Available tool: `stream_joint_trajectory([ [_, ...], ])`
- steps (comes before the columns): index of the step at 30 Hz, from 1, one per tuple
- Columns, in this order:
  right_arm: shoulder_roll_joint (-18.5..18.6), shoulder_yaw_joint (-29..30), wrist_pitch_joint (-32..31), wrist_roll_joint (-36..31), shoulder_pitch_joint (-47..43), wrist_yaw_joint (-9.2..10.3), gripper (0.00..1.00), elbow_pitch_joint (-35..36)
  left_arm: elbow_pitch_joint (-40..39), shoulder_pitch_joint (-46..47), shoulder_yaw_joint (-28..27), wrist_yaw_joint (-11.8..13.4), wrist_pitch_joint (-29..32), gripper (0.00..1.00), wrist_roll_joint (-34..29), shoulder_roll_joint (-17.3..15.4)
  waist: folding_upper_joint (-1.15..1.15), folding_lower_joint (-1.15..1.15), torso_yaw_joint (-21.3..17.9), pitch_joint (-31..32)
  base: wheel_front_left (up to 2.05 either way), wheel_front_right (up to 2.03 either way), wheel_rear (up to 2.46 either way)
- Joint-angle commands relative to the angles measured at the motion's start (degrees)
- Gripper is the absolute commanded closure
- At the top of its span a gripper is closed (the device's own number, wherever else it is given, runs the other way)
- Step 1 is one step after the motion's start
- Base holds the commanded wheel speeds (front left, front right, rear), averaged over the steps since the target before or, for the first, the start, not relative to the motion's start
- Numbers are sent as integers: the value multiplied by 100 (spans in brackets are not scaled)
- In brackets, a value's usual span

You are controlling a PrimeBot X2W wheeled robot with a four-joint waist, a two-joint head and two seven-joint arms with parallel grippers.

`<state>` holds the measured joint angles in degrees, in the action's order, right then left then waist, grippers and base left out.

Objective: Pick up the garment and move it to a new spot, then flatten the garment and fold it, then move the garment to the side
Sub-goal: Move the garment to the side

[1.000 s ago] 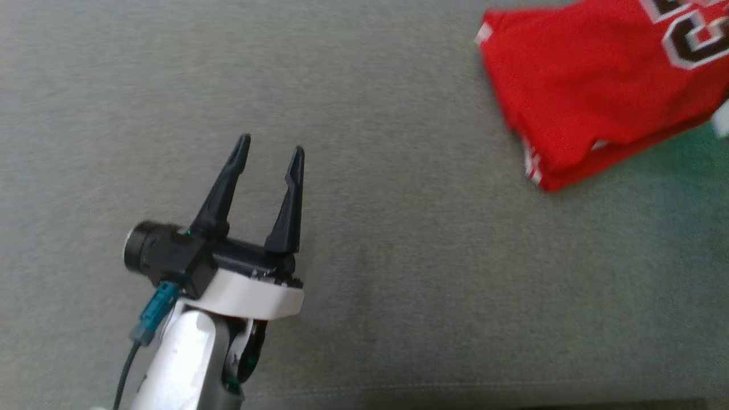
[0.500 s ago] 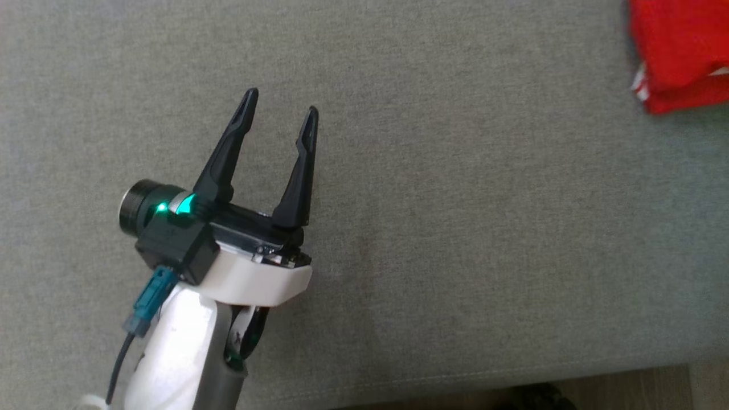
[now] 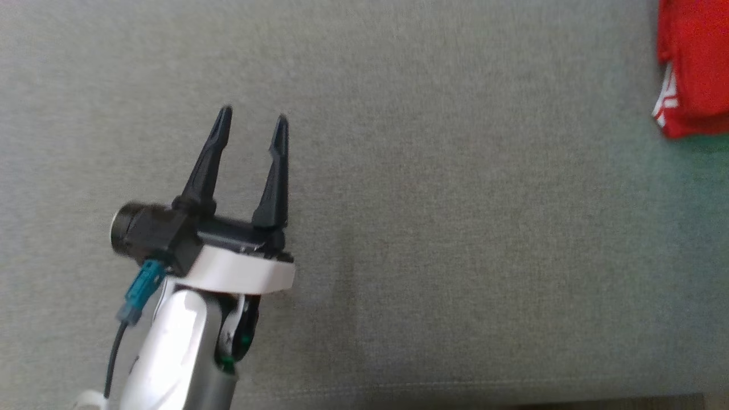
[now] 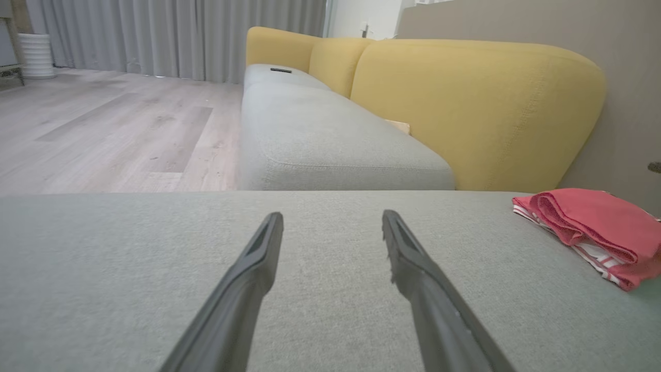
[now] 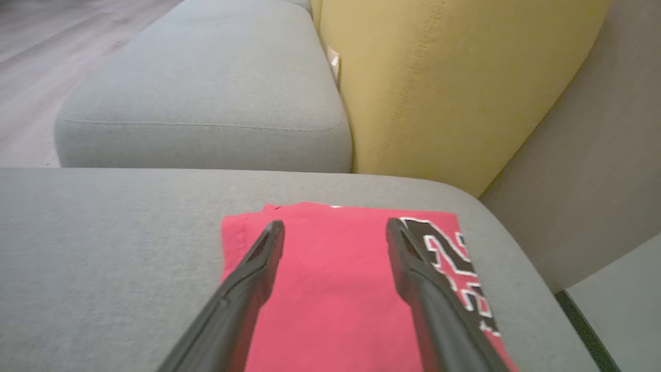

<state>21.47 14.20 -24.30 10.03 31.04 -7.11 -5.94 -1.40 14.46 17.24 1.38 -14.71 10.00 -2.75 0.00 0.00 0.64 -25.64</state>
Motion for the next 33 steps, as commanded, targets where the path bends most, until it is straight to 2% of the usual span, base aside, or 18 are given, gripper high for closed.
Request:
stream_joint_trajectory([
  [1,18,-155,147,47,-138,-37,0,195,-121,-97,-250,38,-29,0,43,-12,0,0,147,369,0,0,0],
  [5,-338,-644,686,190,-552,-37,0,-4,82,-312,-448,144,-29,0,125,-12,0,0,244,805,0,0,0],
  [11,-791,-1448,1820,273,-1173,-37,0,-361,313,-678,-727,185,-29,0,234,-12,0,0,400,1419,0,0,0],
  [17,-1170,-1789,3103,304,-1746,-37,0,-700,316,-1058,-825,93,-29,0,165,-12,0,0,568,1919,0,0,0],
  [20,-1265,-1902,3686,99,-1988,-37,0,-862,288,-1243,-861,52,-29,0,85,-12,0,0,607,2126,0,0,0],
  [25,-1448,-1874,3916,-184,-2322,-37,0,-886,141,-1478,-847,-34,-29,0,-72,-12,0,0,663,2374,0,0,0],
  [30,-1731,-1526,3927,-432,-3018,-37,0,-189,-53,-1856,-774,-57,-29,0,-187,-12,0,0,761,2661,0,0,0],
  [33,-1806,-1500,3928,-454,-3307,-37,0,-50,-51,-1998,-764,-51,-29,0,-258,-12,0,0,768,2762,0,0,0],
])
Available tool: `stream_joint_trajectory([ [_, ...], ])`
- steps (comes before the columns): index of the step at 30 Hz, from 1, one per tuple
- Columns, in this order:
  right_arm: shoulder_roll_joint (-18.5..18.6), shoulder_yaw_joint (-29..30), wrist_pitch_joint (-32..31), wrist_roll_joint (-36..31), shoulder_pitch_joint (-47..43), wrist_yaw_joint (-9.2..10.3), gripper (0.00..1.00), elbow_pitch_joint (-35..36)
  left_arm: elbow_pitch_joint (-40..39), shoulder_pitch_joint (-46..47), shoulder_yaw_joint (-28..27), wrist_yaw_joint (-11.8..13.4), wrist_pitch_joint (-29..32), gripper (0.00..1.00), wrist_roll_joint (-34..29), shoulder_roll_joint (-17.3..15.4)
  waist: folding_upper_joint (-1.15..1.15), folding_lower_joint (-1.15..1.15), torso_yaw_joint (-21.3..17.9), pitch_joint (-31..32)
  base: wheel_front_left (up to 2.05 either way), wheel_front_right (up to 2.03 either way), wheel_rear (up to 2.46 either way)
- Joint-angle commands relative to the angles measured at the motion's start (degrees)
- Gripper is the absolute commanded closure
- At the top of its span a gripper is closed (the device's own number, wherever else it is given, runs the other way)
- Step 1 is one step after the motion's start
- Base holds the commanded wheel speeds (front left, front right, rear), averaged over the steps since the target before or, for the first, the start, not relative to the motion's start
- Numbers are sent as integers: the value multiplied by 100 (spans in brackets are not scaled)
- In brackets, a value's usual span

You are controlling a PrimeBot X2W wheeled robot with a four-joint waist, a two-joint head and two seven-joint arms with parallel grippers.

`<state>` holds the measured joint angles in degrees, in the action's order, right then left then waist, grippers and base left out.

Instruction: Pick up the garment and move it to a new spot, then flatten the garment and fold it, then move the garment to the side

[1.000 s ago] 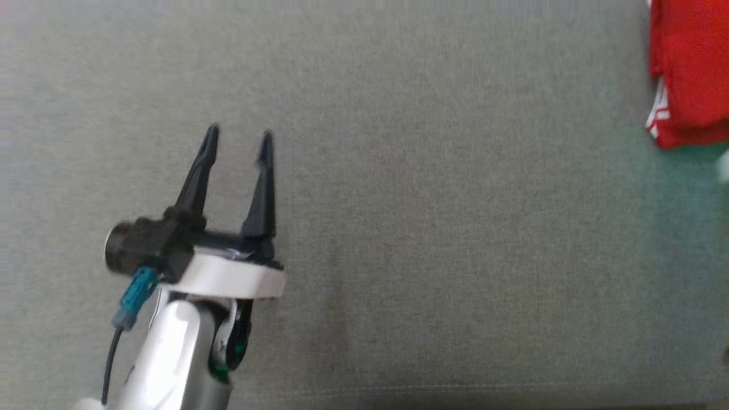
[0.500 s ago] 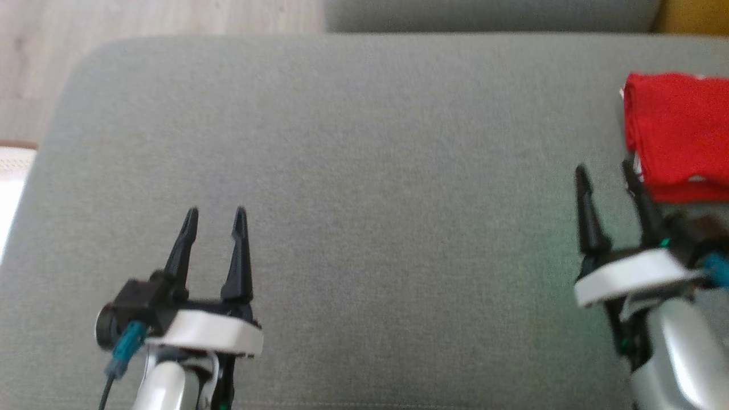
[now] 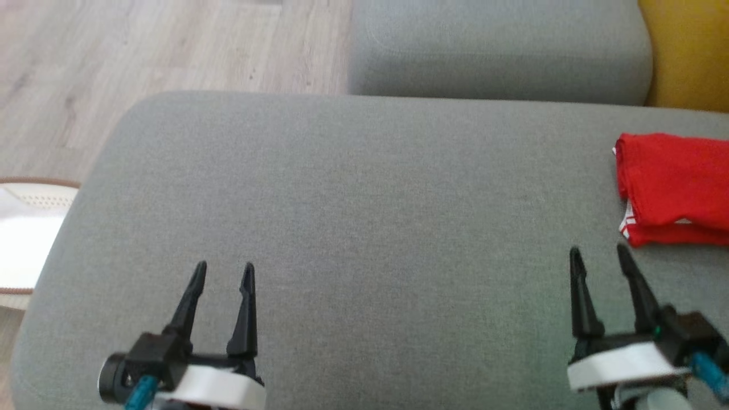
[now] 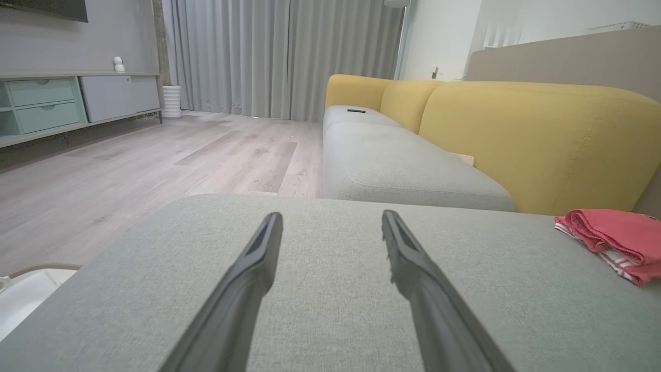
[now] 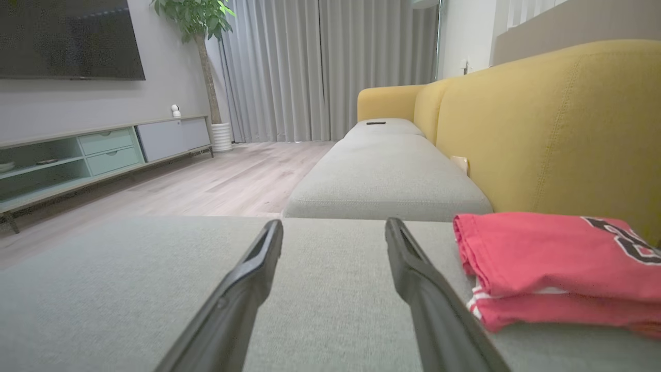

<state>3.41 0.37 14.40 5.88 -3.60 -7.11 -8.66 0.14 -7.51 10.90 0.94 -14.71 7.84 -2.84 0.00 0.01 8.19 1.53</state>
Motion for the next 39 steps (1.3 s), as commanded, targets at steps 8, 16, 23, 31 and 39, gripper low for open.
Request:
stream_joint_trajectory([
  [8,-50,-133,59,43,-212,-37,0,297,-194,42,-148,-55,-29,0,-149,-4,0,-1,-23,215,0,0,0],
  [16,-52,-202,60,191,-288,-37,0,240,-163,0,-165,-157,-29,0,-199,-4,0,-1,-101,288,0,0,0],
  [23,-53,-192,60,235,-303,-37,0,211,-115,3,-162,-135,-29,0,-228,-4,0,-1,-151,296,0,0,0],
  [31,-94,-55,-22,267,-584,4,100,-440,548,-358,-1,-144,11,100,-117,0,0,-1,-177,299,0,0,0],
  [39,-79,-35,-124,752,-499,2,100,-442,571,-275,-57,-173,94,100,401,-34,0,-1,-213,272,0,0,0],
])
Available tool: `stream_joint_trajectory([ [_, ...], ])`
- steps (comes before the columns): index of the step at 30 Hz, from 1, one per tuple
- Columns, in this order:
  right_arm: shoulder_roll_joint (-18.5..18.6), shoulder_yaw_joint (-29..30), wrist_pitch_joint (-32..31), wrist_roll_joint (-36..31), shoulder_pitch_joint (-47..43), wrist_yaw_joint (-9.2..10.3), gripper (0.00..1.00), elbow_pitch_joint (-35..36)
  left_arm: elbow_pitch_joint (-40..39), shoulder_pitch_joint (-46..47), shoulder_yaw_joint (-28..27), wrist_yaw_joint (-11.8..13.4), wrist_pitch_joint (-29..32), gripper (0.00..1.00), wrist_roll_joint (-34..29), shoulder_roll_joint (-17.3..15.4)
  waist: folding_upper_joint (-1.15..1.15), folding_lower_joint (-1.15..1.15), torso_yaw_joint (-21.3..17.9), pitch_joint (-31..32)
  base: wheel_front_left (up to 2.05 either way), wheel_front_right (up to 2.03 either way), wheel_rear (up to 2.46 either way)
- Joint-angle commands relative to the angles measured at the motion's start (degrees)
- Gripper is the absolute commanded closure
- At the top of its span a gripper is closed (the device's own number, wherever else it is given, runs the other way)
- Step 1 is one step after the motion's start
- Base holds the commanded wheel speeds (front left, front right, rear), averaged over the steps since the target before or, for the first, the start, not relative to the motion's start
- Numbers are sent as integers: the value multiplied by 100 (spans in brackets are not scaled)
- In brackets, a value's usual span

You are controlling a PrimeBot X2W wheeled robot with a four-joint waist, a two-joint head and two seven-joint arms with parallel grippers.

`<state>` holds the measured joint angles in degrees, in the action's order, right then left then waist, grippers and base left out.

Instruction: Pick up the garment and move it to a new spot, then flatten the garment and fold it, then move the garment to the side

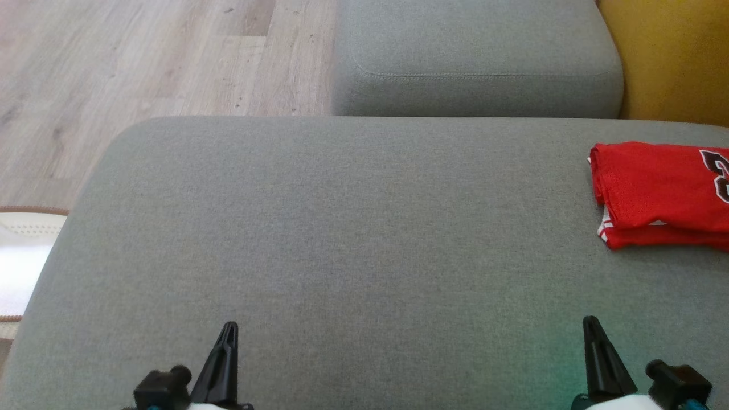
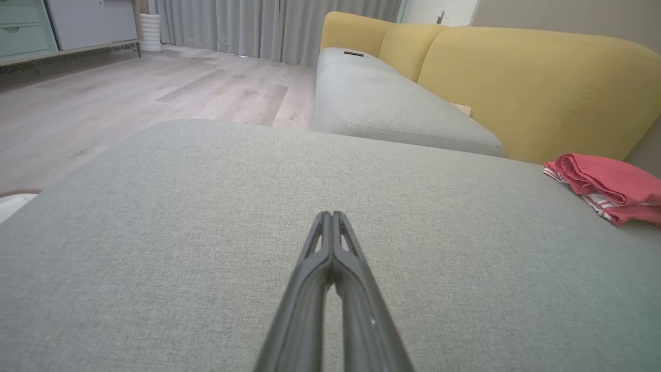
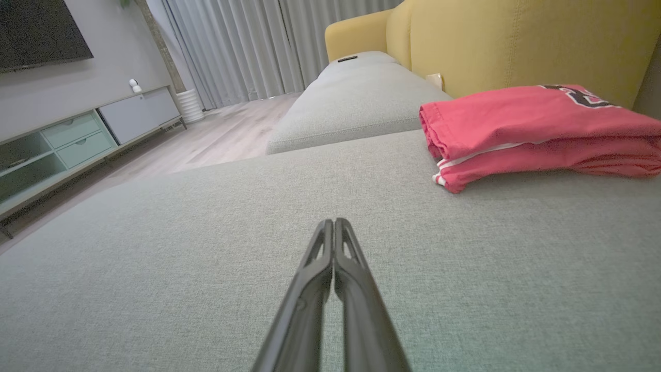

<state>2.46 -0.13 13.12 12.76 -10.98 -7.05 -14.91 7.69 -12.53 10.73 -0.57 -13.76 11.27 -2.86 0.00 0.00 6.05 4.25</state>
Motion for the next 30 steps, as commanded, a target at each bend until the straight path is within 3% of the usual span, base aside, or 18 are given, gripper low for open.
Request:
stream_joint_trajectory([
  [1,19,17,-11,133,252,-5,100,182,-174,242,-47,-29,12,100,133,-36,0,0,-4,-3,0,0,0],
  [30,62,128,-456,2118,614,-15,100,158,51,656,-318,-203,398,100,2234,-133,0,0,-153,-112,0,0,0],
])
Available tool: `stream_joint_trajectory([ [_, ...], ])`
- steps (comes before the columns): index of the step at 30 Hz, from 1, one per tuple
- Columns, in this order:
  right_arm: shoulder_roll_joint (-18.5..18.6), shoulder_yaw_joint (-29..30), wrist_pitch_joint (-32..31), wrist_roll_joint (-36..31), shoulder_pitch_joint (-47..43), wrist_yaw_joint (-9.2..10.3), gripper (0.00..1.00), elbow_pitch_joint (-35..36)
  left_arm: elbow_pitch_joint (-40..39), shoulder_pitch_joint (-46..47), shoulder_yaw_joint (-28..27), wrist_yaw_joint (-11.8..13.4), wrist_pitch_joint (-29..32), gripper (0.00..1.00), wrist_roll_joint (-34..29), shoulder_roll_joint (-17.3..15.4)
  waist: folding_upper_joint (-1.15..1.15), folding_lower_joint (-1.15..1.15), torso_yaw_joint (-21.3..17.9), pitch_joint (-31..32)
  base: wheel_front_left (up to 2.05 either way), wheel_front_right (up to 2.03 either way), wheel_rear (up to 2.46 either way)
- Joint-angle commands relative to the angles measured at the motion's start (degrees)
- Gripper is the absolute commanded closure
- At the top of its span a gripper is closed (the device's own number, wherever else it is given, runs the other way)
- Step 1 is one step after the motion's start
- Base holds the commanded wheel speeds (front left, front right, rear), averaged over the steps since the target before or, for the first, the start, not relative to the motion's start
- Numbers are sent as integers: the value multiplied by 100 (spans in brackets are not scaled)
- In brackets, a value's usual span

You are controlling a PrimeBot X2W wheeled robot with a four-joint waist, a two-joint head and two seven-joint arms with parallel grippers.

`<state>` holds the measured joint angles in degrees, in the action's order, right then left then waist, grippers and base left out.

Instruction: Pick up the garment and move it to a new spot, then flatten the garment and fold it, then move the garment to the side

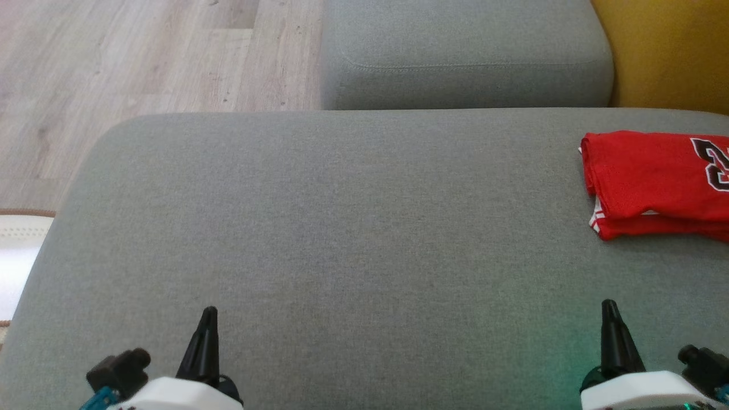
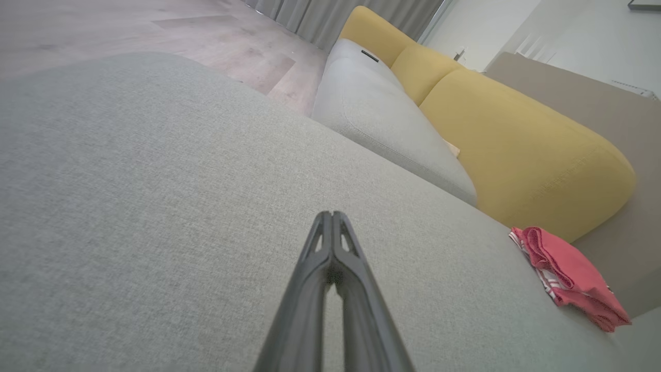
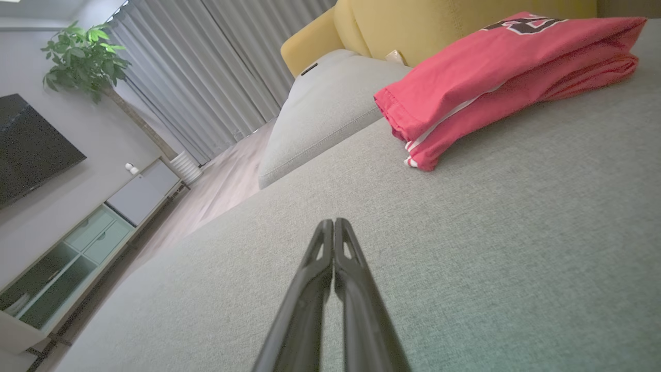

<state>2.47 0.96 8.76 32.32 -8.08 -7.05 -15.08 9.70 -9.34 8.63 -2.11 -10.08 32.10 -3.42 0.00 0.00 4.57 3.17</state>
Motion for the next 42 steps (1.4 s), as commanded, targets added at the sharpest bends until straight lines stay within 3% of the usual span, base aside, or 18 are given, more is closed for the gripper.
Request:
stream_joint_trajectory([
  [1,62,24,-35,230,336,-15,100,174,-144,350,-119,-54,45,100,223,-79,0,0,-11,-8,0,0,0],
  [42,87,228,-703,2999,849,-29,100,145,118,906,-626,-283,684,100,3095,-127,0,0,-222,-163,0,0,0],
])
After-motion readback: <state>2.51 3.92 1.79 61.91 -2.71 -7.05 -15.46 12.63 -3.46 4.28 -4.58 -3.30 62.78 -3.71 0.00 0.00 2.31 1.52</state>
